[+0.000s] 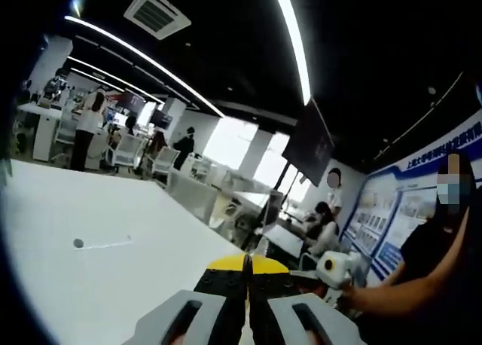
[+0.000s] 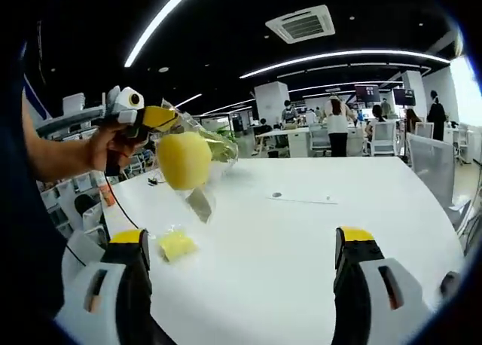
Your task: Compare the silicone blocks by pressing each to a similar depth, holding the contact briefly, and releasing to observe deformation and rebound differences across the visible hardness samples.
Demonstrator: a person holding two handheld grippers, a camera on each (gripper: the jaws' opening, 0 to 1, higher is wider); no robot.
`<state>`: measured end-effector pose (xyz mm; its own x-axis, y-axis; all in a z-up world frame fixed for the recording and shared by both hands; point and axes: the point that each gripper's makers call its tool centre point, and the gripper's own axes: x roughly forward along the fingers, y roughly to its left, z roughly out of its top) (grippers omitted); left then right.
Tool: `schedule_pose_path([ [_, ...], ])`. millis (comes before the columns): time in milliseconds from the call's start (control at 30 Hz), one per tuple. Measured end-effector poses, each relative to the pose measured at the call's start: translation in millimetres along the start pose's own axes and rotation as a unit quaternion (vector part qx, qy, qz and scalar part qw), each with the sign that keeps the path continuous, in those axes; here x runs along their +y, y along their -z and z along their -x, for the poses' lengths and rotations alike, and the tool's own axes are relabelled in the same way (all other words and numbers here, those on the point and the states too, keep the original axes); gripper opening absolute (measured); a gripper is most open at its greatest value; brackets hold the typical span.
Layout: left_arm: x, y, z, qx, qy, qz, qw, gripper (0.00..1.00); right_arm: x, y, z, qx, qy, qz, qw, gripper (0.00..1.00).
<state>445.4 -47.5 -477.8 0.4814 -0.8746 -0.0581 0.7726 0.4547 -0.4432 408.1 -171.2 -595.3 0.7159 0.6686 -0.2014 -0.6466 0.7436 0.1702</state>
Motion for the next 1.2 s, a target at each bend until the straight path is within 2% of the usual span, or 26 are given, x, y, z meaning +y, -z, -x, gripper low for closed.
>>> schedule_pose_path([
  [200,4.1,17.7,-2.6,0.004,-0.008,0.015,0.9998,0.0,-6.1,13.5,8.1,0.006,0.012,-0.018,0.9997,0.96],
  [433,18.0,45.9,-5.1,0.012,-0.025,0.036,0.999,0.0,-9.1,24.7,14.6,0.003,0.028,-0.027,0.9993,0.96],
  [533,25.3,56.4,-5.6,0.009,-0.029,0.057,0.9979,0.0,-11.1,32.5,16.7,0.01,0.034,-0.026,0.999,0.96],
  [800,39.9,95.9,-9.1,0.028,-0.04,0.085,0.9952,0.0,-9.2,59.0,20.8,0.031,0.038,-0.044,0.9978,0.96],
  [1133,47.9,121.9,-24.6,0.016,-0.036,0.163,0.9858,0.0,-4.5,75.0,25.0,0.043,0.04,-0.056,0.9967,0.96],
  [1167,46.8,126.2,-28.3,0.018,-0.029,0.189,0.9814,0.0,-4.8,77.0,25.8,0.045,0.042,-0.059,0.9964,0.96],
  [1200,49.2,129.6,-31.5,0.018,-0.029,0.194,0.9804,0.0,-5.0,78.3,26.5,0.045,0.043,-0.061,0.9962,0.96],
])
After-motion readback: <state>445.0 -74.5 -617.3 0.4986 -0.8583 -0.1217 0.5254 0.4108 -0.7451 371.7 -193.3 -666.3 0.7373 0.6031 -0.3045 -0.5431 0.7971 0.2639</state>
